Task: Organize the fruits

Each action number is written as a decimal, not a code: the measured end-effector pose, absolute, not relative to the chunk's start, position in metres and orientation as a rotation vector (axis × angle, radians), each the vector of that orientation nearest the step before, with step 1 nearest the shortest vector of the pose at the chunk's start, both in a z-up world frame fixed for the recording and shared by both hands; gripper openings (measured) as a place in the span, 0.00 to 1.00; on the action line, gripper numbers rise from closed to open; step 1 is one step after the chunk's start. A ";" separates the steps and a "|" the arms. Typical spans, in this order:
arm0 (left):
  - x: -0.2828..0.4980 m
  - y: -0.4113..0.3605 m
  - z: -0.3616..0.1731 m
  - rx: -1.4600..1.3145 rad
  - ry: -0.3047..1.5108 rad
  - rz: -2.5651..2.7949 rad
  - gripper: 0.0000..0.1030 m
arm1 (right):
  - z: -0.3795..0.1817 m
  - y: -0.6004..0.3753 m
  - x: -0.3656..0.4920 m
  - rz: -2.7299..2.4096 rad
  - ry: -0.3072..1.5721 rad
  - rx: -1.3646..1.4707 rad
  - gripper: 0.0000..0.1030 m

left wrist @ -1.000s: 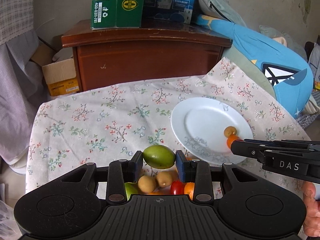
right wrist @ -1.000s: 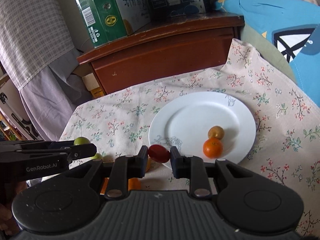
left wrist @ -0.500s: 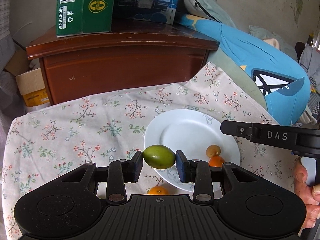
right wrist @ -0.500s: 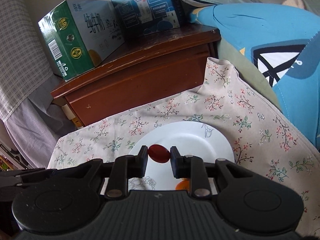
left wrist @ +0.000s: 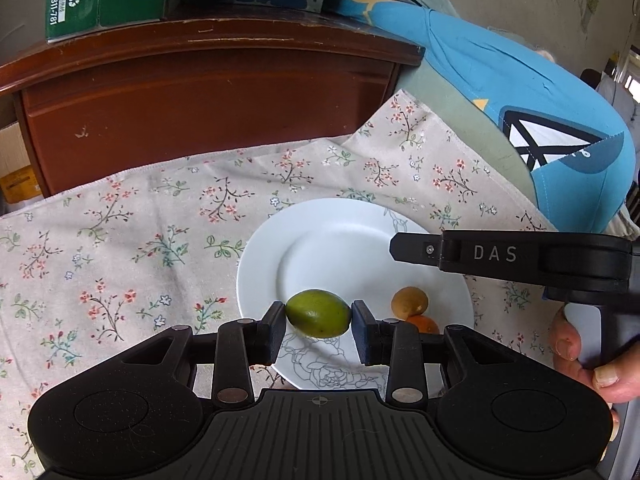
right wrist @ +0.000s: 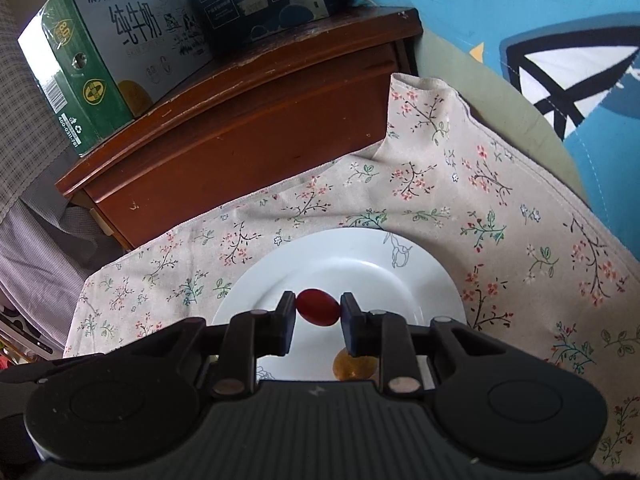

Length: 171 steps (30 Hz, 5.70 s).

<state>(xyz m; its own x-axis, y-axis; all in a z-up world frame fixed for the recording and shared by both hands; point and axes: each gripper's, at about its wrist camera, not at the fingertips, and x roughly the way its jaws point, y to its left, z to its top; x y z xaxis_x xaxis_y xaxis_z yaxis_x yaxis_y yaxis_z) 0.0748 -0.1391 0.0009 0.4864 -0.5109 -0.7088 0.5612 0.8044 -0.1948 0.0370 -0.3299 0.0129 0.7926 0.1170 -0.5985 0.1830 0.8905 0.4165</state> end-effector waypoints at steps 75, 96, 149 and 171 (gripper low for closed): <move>0.022 0.001 0.018 0.032 0.905 -0.255 0.72 | -0.007 -0.227 -0.045 0.171 0.755 0.406 0.50; 0.007 -0.010 -0.010 -0.004 0.978 -0.362 0.68 | -0.025 -0.220 -0.029 0.219 0.778 0.455 0.26; 0.017 -0.035 -0.026 -0.230 1.001 -0.373 0.28 | -0.014 -0.230 -0.029 0.115 0.777 0.389 0.26; 0.001 -0.053 0.027 -0.050 0.734 -0.369 0.28 | 0.005 -0.228 -0.031 0.103 0.708 0.323 0.26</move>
